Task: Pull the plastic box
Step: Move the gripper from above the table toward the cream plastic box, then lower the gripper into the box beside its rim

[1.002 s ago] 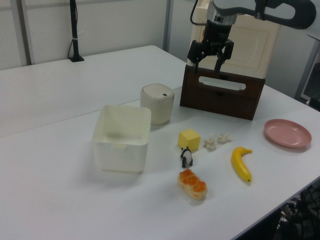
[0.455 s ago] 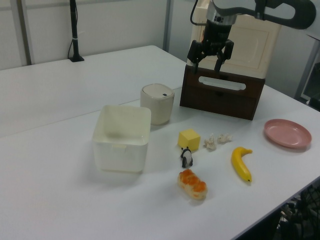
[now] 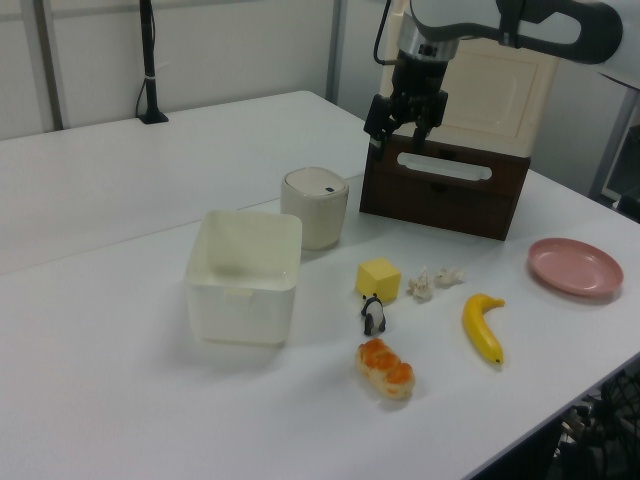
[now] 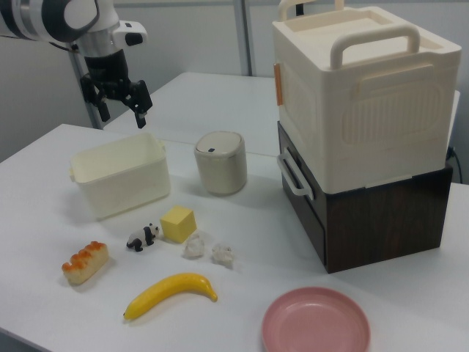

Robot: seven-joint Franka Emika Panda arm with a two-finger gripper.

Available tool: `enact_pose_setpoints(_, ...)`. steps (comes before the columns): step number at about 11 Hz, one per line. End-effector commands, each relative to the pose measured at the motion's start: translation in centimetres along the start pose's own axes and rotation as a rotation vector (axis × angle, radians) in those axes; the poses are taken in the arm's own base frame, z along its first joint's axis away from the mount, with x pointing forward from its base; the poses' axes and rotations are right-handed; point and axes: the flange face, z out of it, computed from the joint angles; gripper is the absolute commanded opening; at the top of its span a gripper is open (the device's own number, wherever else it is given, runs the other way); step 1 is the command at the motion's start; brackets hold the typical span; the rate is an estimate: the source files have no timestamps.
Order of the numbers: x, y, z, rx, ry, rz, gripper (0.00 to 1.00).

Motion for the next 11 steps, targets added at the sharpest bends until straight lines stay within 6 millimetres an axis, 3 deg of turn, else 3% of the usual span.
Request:
enact_pose_setpoints(1,0.8,-0.4,1.5,0.044,0.020,-0.324,1.00)
enact_pose_setpoints(3,1.8,-2.1,2.8,0.048,0.029,-0.558,1.00)
enact_pose_setpoints(4,2.6,-3.4,3.1,0.043,0.066,-0.599,1.00)
enact_pose_setpoints(7,6.3,-8.7,7.8,0.066,0.119,-0.684,1.00)
enact_pose_setpoints(10,7.6,-14.0,11.1,0.071,0.172,-0.749,1.00)
enact_pose_setpoints(11,7.7,-14.3,12.2,0.075,0.157,-0.753,1.00)
